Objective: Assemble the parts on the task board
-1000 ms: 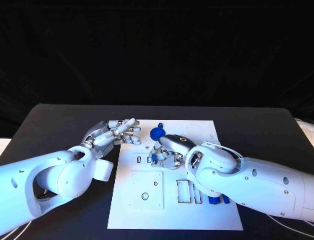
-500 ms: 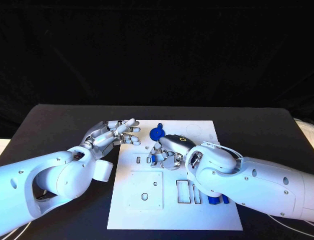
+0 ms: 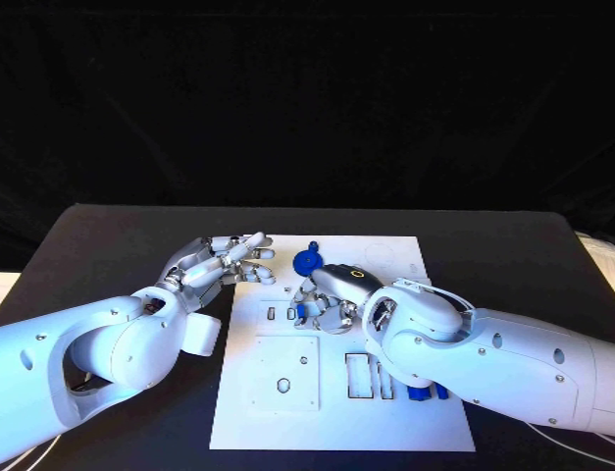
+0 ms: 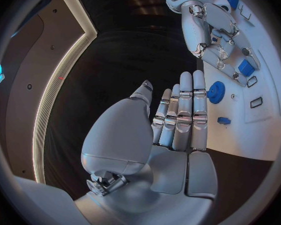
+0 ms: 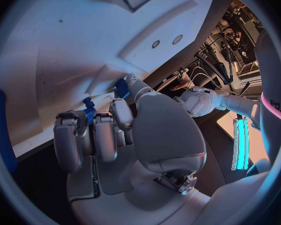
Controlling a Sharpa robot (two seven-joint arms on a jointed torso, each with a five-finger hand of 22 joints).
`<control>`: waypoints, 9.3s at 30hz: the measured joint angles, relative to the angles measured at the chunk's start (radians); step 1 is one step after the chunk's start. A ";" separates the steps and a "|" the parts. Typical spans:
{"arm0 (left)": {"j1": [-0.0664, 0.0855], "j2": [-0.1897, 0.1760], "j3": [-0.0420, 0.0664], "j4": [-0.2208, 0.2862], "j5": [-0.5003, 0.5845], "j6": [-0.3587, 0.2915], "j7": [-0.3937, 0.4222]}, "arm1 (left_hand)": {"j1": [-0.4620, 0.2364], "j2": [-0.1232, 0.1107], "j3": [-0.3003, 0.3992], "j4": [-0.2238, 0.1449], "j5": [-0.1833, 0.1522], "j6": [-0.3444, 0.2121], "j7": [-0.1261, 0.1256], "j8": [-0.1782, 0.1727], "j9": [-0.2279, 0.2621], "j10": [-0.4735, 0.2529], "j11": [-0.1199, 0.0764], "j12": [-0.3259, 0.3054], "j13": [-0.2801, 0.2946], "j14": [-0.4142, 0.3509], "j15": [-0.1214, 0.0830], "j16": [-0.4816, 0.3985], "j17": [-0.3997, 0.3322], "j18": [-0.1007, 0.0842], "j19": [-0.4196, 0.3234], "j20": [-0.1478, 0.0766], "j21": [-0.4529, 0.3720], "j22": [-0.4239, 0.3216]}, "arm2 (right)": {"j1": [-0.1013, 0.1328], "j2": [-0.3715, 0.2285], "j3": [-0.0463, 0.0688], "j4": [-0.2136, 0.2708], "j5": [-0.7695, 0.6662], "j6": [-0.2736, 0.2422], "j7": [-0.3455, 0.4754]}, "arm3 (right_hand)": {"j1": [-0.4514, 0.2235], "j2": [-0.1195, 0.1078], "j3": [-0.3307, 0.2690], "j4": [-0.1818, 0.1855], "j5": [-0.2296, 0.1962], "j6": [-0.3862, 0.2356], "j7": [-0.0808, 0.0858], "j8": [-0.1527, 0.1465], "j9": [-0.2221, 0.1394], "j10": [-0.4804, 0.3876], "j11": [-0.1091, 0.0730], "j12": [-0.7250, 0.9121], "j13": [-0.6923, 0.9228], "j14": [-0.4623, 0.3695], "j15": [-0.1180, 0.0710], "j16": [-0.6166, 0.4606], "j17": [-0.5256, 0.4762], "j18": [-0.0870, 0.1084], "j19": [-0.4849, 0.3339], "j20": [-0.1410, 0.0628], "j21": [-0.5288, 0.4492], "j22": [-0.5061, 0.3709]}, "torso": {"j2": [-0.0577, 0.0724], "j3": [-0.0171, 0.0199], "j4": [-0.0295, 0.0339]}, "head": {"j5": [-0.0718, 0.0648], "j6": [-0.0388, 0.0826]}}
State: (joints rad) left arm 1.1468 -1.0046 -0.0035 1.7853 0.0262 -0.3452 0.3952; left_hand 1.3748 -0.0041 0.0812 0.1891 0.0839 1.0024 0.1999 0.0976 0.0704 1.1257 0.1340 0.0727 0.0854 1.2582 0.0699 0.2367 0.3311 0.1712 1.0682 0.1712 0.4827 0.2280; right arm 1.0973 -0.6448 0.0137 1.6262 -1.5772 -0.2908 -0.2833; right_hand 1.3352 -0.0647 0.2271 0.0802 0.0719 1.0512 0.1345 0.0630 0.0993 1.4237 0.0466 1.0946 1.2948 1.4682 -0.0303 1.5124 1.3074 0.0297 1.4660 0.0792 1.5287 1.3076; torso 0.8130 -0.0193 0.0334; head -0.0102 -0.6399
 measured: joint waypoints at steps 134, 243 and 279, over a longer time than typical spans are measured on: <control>0.178 0.437 -0.015 -0.389 -1.050 0.643 -1.093 | -0.176 0.118 -0.294 0.092 -0.023 -0.062 -0.158 0.514 0.555 0.230 -0.152 1.104 1.077 0.207 -0.140 1.331 0.976 -0.132 0.395 -0.131 1.016 1.080 | 0.111 -0.322 0.016 0.072 0.659 -0.157 0.346 | 0.053 -0.005 -0.140 0.099 0.170 -0.044 0.005 0.006 -0.004 -0.044 -0.002 -0.109 -0.080 -0.003 0.011 -0.044 0.000 0.000 -0.011 0.010 -0.042 0.000 | -0.067 0.0219 -0.0202 | 0.042 -0.043; 0.112 0.326 -0.013 -0.236 -1.205 0.463 -1.092 | -0.130 -0.137 0.511 0.071 0.019 -0.103 -0.147 0.508 0.689 0.243 -0.164 1.109 1.088 0.207 -0.154 1.331 0.976 -0.132 0.398 -0.141 1.030 1.079 | 0.091 -0.314 0.016 0.061 0.662 -0.143 0.349 | 0.053 -0.005 -0.143 0.102 0.187 -0.044 0.005 0.006 -0.004 -0.044 -0.001 -0.114 -0.084 -0.003 0.011 -0.049 0.000 0.000 -0.018 0.010 -0.045 0.000 | -0.067 0.0228 -0.0193 | 0.061 -0.065; 0.114 0.366 -0.010 -0.298 -1.185 0.497 -1.093 | -0.306 -0.137 0.550 -0.001 0.019 -0.028 -0.182 0.508 0.693 0.279 -0.182 1.151 1.125 0.208 -0.161 1.331 0.977 -0.143 0.398 -0.149 1.044 1.080 | 0.091 -0.315 0.015 0.066 0.663 -0.142 0.349 | 0.053 -0.005 -0.145 0.105 0.187 -0.044 0.005 0.006 -0.004 -0.044 -0.001 -0.117 -0.085 -0.003 0.011 -0.049 0.000 0.000 -0.018 0.010 -0.045 0.000 | -0.067 0.0234 -0.0197 | 0.059 -0.072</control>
State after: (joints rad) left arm 1.2613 -0.6384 -0.0134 1.4875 -1.1591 0.1519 -0.6982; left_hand 1.0688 -0.1414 0.6312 0.1878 0.1025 0.9742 0.0175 0.6055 0.7639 1.4045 -0.0485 1.2237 1.2104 1.4657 -0.0912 1.5677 1.3079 0.0280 1.4667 0.0227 1.5264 1.3081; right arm 1.1887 -0.9602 0.0292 1.6922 -0.9147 -0.4330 0.0656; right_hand 1.3886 -0.0698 0.0816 0.1849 0.2592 1.0075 0.1391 0.0691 0.0949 1.3794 0.0453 0.9773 1.2093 1.4648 -0.0196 1.4638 1.3078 0.0296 1.4481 0.0896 1.4833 1.3075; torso 0.7459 0.0041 0.0137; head 0.0488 -0.7122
